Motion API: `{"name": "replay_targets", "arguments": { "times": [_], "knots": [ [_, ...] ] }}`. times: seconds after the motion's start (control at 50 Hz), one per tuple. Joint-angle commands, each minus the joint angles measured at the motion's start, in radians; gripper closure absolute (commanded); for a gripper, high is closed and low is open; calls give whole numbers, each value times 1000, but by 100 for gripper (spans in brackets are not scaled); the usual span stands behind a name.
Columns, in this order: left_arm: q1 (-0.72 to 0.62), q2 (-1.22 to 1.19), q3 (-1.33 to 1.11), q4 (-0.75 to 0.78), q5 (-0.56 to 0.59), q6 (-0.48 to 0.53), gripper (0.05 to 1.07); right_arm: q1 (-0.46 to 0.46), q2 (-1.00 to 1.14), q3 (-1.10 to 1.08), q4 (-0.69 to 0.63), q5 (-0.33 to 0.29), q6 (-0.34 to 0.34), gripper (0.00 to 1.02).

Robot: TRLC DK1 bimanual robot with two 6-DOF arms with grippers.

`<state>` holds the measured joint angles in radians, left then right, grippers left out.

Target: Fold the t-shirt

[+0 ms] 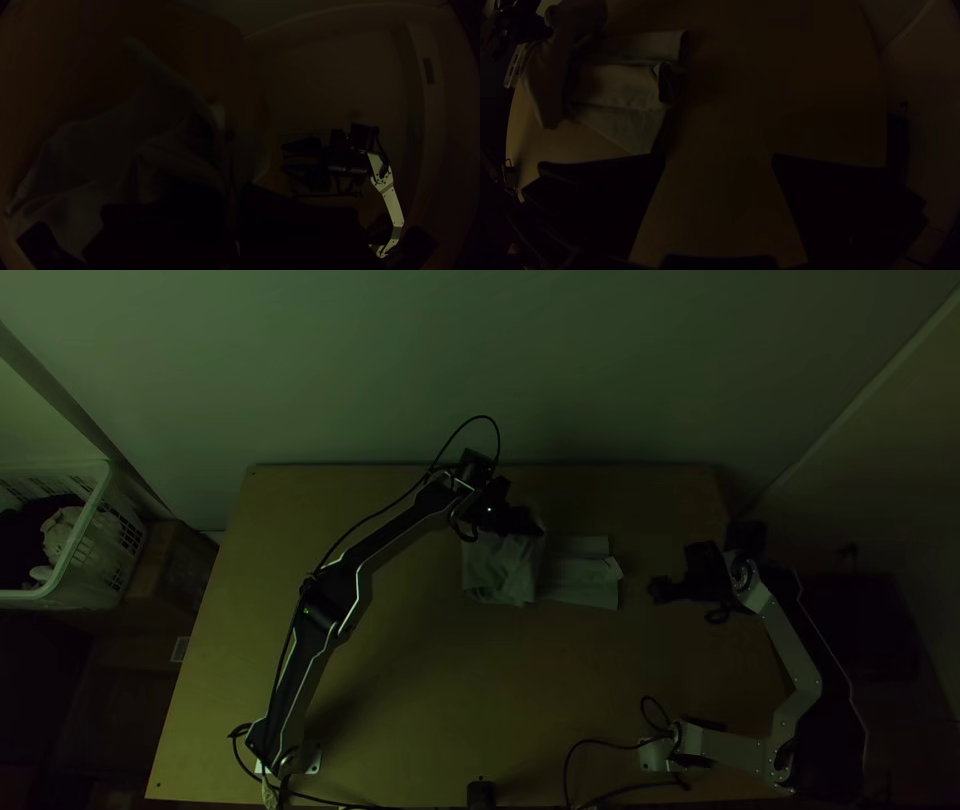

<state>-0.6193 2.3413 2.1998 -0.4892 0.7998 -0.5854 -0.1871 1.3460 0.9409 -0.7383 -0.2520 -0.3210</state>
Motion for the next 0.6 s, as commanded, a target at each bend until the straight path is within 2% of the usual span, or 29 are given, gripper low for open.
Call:
{"name": "replay_targets", "arguments": {
  "times": [0.0,0.12,0.36,0.52,0.58],
  "knots": [
    [-17,32,51,72,6,-67,105,-18,-30,-25,4,-3,20,4],
    [-46,62,58,141,6,-116,105,-28,-38,-30,4,-3,22,4],
    [-102,118,54,248,7,-143,105,-41,-45,-31,4,-4,33,4],
    [-105,151,55,406,6,-215,105,-45,-51,-31,4,-12,36,4],
    [-105,165,60,446,1,-238,99,-43,-54,-31,4,-12,37,4]
  ]
}}
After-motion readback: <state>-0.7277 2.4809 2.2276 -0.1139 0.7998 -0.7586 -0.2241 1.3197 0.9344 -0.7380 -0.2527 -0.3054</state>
